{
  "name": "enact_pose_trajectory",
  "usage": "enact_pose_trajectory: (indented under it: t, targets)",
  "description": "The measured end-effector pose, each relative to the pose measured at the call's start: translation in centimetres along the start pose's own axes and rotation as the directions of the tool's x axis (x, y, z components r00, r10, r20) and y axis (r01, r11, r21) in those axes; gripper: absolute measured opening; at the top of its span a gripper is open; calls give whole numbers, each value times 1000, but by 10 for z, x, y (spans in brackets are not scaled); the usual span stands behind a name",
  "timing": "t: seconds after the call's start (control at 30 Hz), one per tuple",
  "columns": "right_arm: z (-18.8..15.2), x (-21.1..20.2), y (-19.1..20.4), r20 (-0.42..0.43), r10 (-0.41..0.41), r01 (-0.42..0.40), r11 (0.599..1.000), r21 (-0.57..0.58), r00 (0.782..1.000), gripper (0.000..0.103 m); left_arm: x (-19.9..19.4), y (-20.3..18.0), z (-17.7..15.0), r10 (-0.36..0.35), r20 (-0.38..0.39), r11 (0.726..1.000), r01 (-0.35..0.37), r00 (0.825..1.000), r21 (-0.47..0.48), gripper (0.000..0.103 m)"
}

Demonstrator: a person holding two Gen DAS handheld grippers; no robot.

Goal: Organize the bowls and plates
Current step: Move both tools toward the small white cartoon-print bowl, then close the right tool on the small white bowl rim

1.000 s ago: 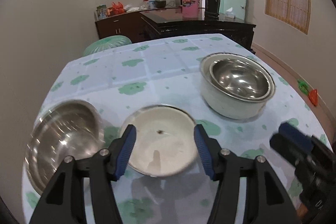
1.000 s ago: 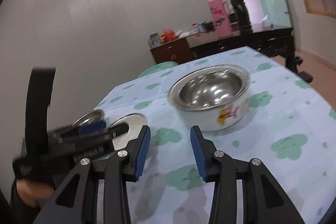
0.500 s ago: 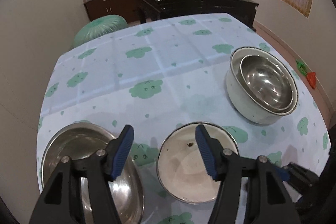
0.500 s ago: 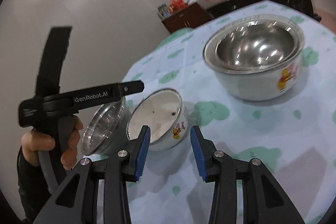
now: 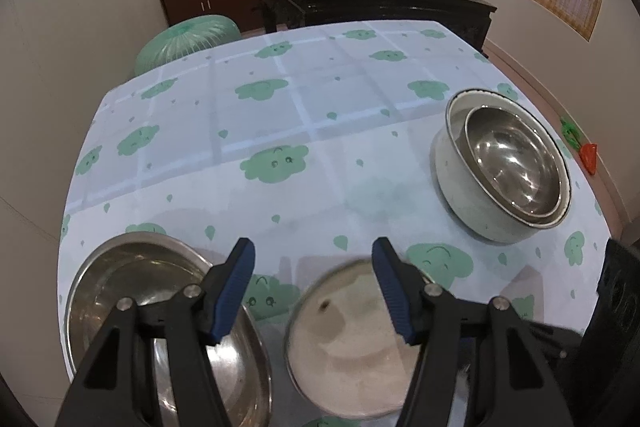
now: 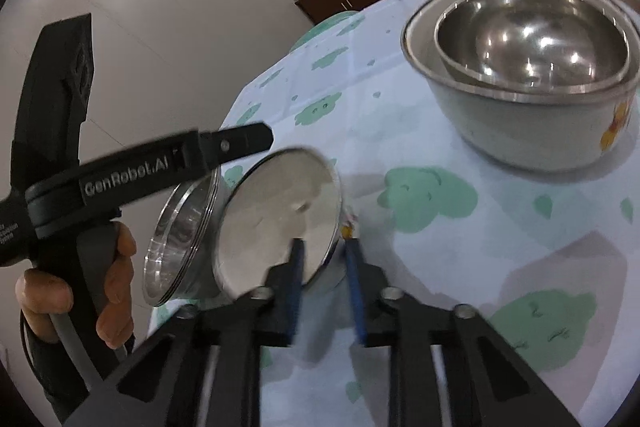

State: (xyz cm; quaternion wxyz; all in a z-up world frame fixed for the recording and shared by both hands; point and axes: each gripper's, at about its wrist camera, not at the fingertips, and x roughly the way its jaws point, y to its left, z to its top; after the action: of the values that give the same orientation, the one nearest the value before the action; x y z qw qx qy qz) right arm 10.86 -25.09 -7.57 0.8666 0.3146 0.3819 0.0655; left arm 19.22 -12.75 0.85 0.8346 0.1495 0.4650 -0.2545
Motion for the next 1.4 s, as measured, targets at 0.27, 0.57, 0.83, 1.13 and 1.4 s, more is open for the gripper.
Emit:
enact_pose_trajectory:
  t: [0.27, 0.57, 0.83, 1.13, 1.4]
  targets:
    - [15, -24, -2, 24, -115, 117, 990, -81, 993, 5, -12, -4, -8, -56, -4, 998, 56, 998, 2, 62]
    - [12, -70, -39, 36, -187, 190, 978, -87, 982, 5, -21, -38, -34, -152, -9, 988, 152, 988, 18, 62]
    - [3, -92, -56, 64, -199, 203, 976, -78, 978, 6, -3, -76, -52, -206, -65, 977, 208, 976, 33, 61]
    - [-8, -97, -62, 80, -166, 170, 984, -45, 983, 8, 5, -72, -63, -224, -58, 974, 220, 973, -60, 34]
    - [-12, -99, -64, 84, -167, 171, 985, -35, 982, 10, 11, -85, -70, -219, -51, 975, 216, 974, -53, 20]
